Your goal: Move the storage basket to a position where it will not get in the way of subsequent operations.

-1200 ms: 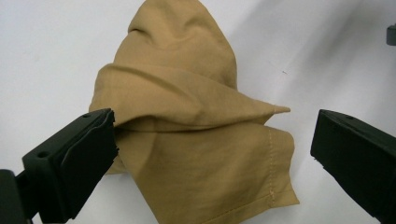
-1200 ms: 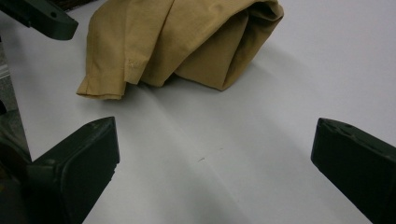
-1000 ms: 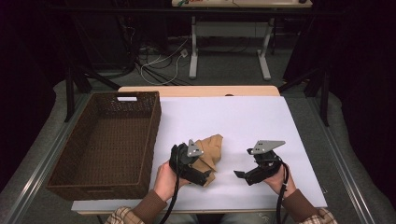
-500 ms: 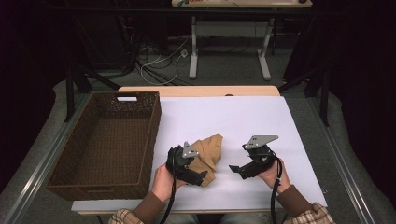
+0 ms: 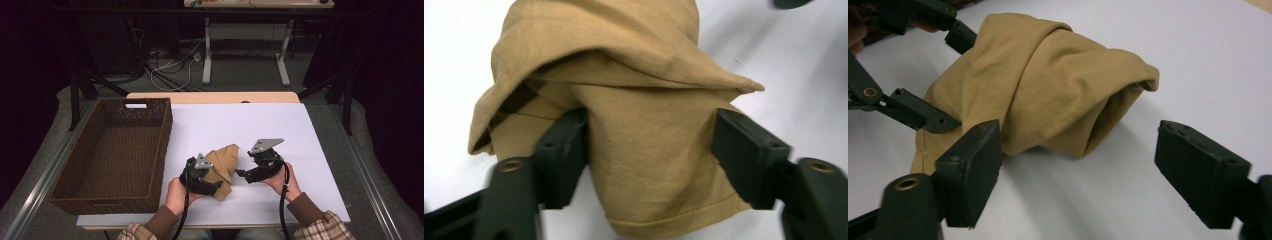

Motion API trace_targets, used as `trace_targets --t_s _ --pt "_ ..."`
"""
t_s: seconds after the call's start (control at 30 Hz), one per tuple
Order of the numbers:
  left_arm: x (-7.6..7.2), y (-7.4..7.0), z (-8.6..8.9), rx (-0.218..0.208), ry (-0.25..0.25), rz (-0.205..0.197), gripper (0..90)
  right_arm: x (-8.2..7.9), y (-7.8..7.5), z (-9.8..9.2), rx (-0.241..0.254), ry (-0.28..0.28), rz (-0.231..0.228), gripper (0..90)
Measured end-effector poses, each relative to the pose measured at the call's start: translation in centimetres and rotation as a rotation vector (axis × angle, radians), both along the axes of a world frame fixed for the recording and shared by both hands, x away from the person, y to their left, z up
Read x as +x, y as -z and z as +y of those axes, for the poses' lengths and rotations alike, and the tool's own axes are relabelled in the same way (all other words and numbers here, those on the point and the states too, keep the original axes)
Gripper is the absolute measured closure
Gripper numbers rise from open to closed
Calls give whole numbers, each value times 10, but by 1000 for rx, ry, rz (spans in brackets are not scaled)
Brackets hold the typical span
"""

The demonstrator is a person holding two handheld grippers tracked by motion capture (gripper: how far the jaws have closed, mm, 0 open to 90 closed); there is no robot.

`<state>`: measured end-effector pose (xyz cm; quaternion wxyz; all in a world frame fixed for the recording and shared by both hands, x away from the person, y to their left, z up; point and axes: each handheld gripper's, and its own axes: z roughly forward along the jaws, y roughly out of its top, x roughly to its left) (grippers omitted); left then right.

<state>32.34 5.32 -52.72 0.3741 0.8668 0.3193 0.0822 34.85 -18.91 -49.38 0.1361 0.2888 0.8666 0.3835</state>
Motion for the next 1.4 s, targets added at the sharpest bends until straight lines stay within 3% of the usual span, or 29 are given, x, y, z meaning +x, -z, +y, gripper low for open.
trace_targets --t_s 0.4,0.8,1.13,1.3,1.4 --pt "4 4 -1 -53 -18 -15 538 12 4 20 -17 -10 27 318" --pt "2 5 -12 -75 9 -39 690 12 16 17 -25 17 59 402" --pt "1 7 -23 -106 1 -33 741 12 20 11 3 -3 86 684" --pt "-2 8 -28 -106 16 -43 756 9 20 9 -20 6 68 845" --pt "-2 8 -28 -109 29 -43 764 7 18 8 -41 3 52 873"
